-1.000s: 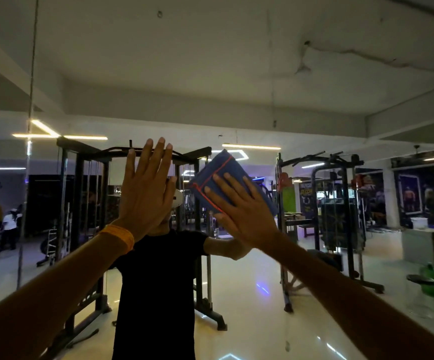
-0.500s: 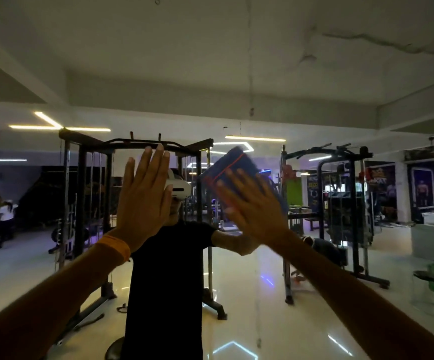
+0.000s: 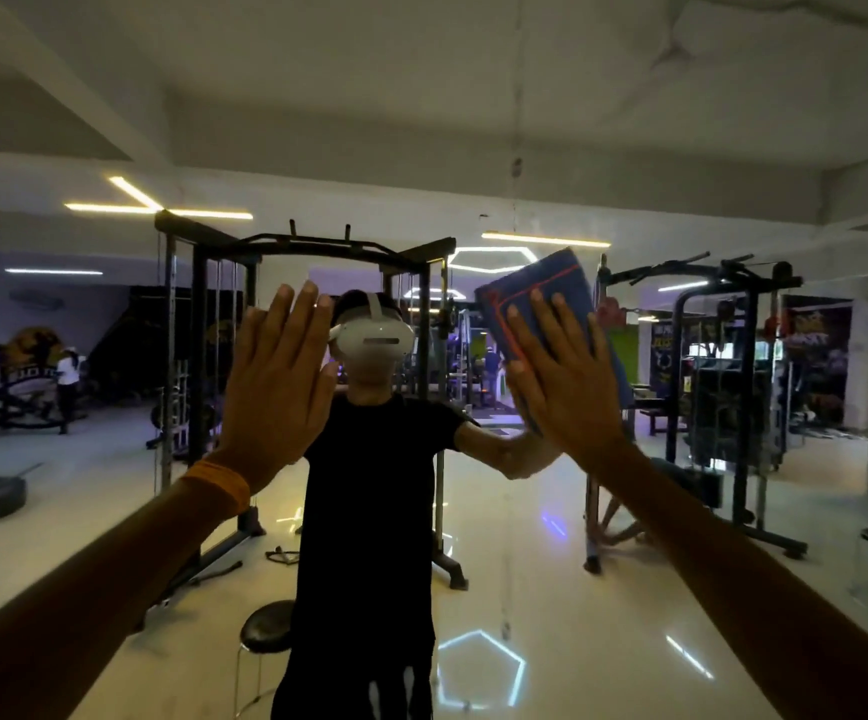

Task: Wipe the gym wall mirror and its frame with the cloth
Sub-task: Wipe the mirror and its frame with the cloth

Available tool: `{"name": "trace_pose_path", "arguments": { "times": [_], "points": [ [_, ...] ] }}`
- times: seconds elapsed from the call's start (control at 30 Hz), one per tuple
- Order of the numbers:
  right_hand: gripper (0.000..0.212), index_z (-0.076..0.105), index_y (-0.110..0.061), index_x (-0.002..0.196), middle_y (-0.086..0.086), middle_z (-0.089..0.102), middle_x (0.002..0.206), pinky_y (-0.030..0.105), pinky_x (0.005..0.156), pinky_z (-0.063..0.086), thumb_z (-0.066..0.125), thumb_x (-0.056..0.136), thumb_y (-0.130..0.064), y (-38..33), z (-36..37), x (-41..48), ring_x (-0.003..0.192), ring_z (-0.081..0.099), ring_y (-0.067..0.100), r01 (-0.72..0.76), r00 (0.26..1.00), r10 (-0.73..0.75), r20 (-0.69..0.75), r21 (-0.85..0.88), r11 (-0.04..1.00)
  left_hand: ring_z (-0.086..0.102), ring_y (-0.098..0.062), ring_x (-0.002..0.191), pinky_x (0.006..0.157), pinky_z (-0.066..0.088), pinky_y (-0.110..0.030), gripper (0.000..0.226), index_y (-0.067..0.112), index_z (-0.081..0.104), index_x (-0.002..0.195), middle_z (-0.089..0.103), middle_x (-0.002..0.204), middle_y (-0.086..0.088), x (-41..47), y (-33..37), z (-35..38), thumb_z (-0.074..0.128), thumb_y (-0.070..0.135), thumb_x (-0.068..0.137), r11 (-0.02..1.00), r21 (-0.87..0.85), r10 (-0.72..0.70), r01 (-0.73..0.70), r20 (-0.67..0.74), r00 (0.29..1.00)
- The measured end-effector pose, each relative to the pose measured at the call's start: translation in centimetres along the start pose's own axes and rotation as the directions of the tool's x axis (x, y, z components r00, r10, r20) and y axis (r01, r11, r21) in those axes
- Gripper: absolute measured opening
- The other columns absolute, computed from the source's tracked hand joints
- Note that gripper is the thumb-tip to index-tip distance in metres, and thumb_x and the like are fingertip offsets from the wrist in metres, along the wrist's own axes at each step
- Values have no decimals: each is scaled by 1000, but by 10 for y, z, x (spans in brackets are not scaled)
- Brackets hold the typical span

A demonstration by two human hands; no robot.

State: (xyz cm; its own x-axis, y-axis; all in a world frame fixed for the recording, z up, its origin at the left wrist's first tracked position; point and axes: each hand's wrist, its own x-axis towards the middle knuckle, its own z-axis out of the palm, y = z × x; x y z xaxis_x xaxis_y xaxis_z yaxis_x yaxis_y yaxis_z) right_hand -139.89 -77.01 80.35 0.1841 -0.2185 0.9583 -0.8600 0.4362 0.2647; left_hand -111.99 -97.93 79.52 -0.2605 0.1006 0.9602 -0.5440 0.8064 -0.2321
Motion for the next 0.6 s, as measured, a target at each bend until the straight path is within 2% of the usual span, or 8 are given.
{"name": "trace_pose_path", "arguments": {
  "times": [0.1, 0.13, 0.23, 0.3, 0.37, 0.47, 0.53, 0.6],
  "points": [
    [59, 25, -23, 163, 7, 19, 171, 56, 127, 11, 26, 109, -45, -38, 7, -7, 159, 15, 27, -285, 955, 290, -54, 85, 955, 9, -38, 159, 128, 5, -58, 66, 7, 15, 164, 11, 172, -17, -12, 10, 2, 20, 42, 108, 999, -11, -35, 35, -16, 999],
    [58, 25, -23, 163, 6, 18, 171, 53, 128, 8, 28, 109, -44, -60, 11, -23, 159, 15, 27, -246, 967, 251, -42, 95, 965, 10, -38, 159, 128, 6, -58, 66, 7, 15, 164, 12, 172, -17, -15, 14, 3, 22, 42, 108, 999, -8, -50, 50, -23, 998],
    [55, 32, -24, 162, 5, 23, 170, 52, 128, 10, 30, 110, -44, -93, 14, -83, 158, 20, 27, 109, 991, -116, 65, 100, 989, 9, -37, 159, 127, 10, -61, 65, 7, 17, 164, 13, 172, -16, -27, 29, 3, 30, 36, 107, 996, -8, -86, 86, -23, 996],
    [53, 35, -25, 161, 4, 26, 169, 52, 128, 12, 34, 110, -43, -67, 9, -93, 158, 21, 26, 314, 942, -320, 101, 72, 947, 9, -36, 160, 126, 11, -62, 65, 7, 18, 164, 13, 172, -15, -35, 35, 2, 32, 34, 106, 994, -30, -103, 102, -15, 995],
    [56, 38, -24, 159, 6, 28, 168, 54, 127, 14, 46, 107, -43, -33, 6, -73, 157, 22, 27, 386, 919, -385, 83, 5, 922, 8, -35, 160, 126, 11, -63, 65, 7, 19, 164, 14, 172, -15, -42, 38, 2, 32, 34, 106, 994, -43, -103, 103, -2, 995],
    [62, 35, -21, 160, 11, 25, 168, 60, 125, 18, 44, 106, -50, -7, 1, -32, 157, 22, 32, 46, 999, -45, -26, 32, 998, 9, -36, 159, 126, 12, -63, 66, 5, 21, 163, 14, 172, -15, -49, 37, 4, 35, 32, 105, 994, -42, -101, 101, 5, 995],
    [57, 26, -23, 162, 7, 17, 170, 54, 128, 8, 37, 109, -42, -30, 2, -32, 159, 14, 28, -182, 982, 186, -29, 93, 979, 9, -36, 159, 126, 12, -62, 65, 4, 21, 163, 14, 172, -15, -51, 37, 5, 36, 32, 105, 995, -32, -95, 95, 7, 995],
    [56, 22, -25, 163, 7, 18, 170, 50, 129, 0, 35, 110, -39, -72, 10, -68, 159, 11, 27, -98, 995, 101, -18, 99, 990, 9, -36, 160, 127, 11, -61, 65, 5, 21, 163, 13, 172, -15, -52, 36, 4, 36, 31, 105, 996, -28, -87, 87, 8, 996]
  ]
}}
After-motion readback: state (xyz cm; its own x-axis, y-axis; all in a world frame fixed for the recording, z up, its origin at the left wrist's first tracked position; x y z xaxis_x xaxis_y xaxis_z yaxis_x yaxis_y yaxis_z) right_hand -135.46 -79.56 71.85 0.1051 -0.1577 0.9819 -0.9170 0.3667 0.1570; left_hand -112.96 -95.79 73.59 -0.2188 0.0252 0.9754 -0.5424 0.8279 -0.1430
